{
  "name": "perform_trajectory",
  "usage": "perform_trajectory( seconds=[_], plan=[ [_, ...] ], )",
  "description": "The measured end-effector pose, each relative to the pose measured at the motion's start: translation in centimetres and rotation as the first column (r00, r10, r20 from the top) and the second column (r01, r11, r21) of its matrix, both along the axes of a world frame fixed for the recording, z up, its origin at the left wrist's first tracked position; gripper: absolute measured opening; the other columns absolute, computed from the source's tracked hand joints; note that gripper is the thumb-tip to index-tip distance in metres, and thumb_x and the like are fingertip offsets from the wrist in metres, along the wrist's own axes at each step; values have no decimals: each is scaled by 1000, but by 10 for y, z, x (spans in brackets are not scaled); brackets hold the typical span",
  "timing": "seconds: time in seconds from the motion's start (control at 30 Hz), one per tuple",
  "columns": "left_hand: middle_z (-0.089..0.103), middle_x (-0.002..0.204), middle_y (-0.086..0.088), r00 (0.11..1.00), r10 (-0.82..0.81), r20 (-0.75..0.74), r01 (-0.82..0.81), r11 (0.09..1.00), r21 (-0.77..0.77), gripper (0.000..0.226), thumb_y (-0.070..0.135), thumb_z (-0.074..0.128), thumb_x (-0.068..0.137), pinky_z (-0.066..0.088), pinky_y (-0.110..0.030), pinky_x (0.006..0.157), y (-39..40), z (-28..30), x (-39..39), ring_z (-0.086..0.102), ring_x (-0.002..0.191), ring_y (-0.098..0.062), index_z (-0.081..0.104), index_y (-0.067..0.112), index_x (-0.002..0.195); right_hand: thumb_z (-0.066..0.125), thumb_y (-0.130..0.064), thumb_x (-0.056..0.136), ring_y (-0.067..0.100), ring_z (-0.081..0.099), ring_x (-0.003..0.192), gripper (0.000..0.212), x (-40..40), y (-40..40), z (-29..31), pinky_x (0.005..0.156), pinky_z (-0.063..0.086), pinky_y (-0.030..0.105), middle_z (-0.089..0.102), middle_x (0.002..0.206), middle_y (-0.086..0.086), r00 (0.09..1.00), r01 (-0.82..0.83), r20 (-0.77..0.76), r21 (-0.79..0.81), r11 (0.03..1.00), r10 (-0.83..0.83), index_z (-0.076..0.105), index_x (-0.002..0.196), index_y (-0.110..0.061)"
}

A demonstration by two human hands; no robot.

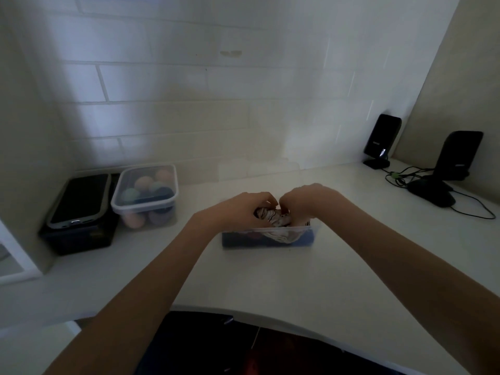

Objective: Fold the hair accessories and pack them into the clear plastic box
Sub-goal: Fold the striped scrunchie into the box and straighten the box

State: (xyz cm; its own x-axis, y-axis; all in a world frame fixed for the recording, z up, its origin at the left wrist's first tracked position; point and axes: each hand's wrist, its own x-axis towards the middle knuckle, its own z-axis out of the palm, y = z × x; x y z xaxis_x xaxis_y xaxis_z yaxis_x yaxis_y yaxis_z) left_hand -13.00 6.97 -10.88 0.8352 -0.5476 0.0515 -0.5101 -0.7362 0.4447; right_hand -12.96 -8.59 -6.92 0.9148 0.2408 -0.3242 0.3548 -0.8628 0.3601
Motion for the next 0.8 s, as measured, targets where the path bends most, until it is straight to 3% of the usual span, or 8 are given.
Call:
perform_trajectory(
  seconds=[0.13, 0.23, 0.3, 0.43, 0.5, 0.57, 0.7, 0.8],
  plan=[
    [64, 122, 2, 997, 11, 80, -6, 997, -73, 36, 23, 65, 84, 42, -22, 89, 11, 0, -9, 58, 107, -13, 62, 26, 120, 63, -35, 84, 8, 49, 54, 49, -1, -6, 4, 47, 39, 18, 64, 111, 9, 991, 43, -134, 114, 993, -28, 52, 125, -10],
    [59, 132, 0, 997, 32, 69, -20, 987, -162, 31, 22, 64, 86, 38, -26, 105, 18, -1, -14, 53, 122, -12, 66, 25, 116, 63, -22, 85, 10, 59, 60, 44, 1, -19, 9, 48, 47, 17, 65, 115, 9, 966, 178, -237, 324, 929, -103, 52, 127, -16],
    [59, 131, -2, 996, 44, 81, -23, 970, -244, 24, 23, 62, 87, 38, -26, 106, 21, -1, -18, 53, 122, -11, 69, 23, 110, 64, -20, 84, 8, 58, 55, 41, 0, -31, 17, 45, 46, 16, 67, 113, 4, 958, 216, -267, 441, 871, -102, 56, 124, -23],
    [66, 120, -1, 981, 150, 123, -80, 891, -446, 18, 22, 61, 87, 44, -25, 97, 22, -3, -22, 59, 111, -9, 73, 18, 100, 74, -22, 77, 15, 66, 73, 25, -1, -47, 24, 51, 47, 19, 70, 107, -6, 991, 129, -60, 634, 762, -118, 70, 101, -26],
    [67, 114, 5, 944, 265, 199, -119, 833, -541, 16, 21, 60, 88, 44, -25, 97, 24, -8, -20, 60, 105, -7, 74, 20, 97, 78, -23, 71, 16, 67, 80, 14, -2, -48, 24, 69, 53, 29, 73, 93, -7, 984, 88, 67, 631, 771, -168, 71, 77, -33],
    [63, 114, 11, 883, 407, 232, -166, 735, -657, 17, 21, 57, 91, 43, -24, 97, 26, -16, -16, 58, 105, -6, 69, 22, 102, 78, -26, 70, 14, 65, 83, 11, -3, -45, 21, 75, 51, 29, 71, 85, -10, 973, 109, 108, 570, 814, -206, 73, 73, -34],
    [52, 126, 3, 852, 518, -73, -340, 442, -830, 30, 23, 47, 96, 39, -27, 101, 25, -22, -15, 48, 114, -9, 49, 18, 125, 73, -30, 74, 19, 62, 82, 12, -8, -35, 4, 69, 43, 25, 67, 85, -5, 969, 133, 133, 433, 891, -209, 75, 86, -33],
    [41, 142, -4, 836, 428, -343, -497, 326, -805, 43, 30, 41, 98, 32, -27, 102, 23, -29, -12, 41, 126, -17, 35, 17, 138, 70, -28, 78, 17, 63, 81, 9, -6, -39, 0, 68, 45, 25, 68, 84, -8, 971, 122, 127, 470, 874, -204, 74, 82, -34]
  ],
)
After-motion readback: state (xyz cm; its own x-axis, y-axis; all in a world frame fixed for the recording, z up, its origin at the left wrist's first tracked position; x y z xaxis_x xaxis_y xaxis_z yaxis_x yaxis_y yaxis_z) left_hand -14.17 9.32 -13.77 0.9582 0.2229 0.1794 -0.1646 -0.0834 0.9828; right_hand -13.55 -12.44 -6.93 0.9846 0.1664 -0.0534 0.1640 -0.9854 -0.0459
